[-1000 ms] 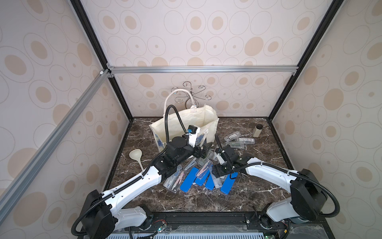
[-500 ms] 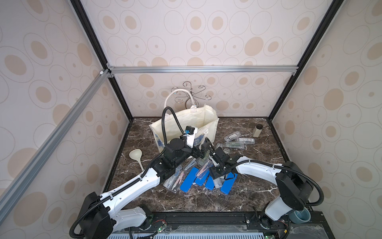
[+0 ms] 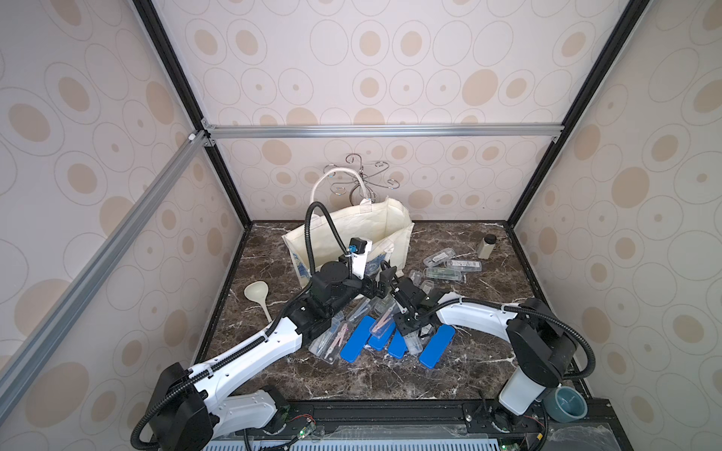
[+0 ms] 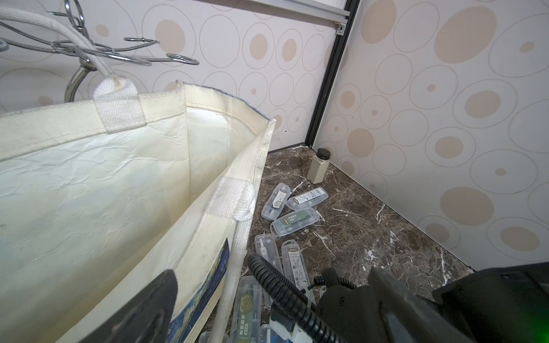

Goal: Put the compass set into the canvas bag
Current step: Pick up the compass set from the compass set.

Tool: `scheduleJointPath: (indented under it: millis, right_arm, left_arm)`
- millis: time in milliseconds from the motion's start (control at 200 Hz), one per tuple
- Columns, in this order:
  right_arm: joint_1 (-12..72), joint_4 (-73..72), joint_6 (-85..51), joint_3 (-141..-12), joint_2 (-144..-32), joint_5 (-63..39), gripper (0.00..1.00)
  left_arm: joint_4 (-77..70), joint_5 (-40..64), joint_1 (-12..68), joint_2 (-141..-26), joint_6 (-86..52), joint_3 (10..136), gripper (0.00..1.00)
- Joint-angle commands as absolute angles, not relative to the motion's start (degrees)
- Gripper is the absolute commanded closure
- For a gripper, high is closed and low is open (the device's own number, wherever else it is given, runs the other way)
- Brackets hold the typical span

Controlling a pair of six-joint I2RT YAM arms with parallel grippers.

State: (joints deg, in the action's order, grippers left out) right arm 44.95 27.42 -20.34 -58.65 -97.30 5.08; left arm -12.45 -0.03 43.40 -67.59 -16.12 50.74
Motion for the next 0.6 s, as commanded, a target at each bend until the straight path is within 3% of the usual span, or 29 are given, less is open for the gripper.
scheduleJointPath:
  millis: [0,595]
  right_arm:
    - [45.4,29.3,-21.3,-59.3,-98.1,7.2,0.53]
    - [41.1,28.7,-21.8,-59.9,-87.6,6.2,0.59]
  left_arm:
    - [-14.3,-0.6,43.3,-66.9,-15.9,51.0,0.0]
    - [-13.5,0.8,43.2,-67.6,-16.3,52.3,0.0]
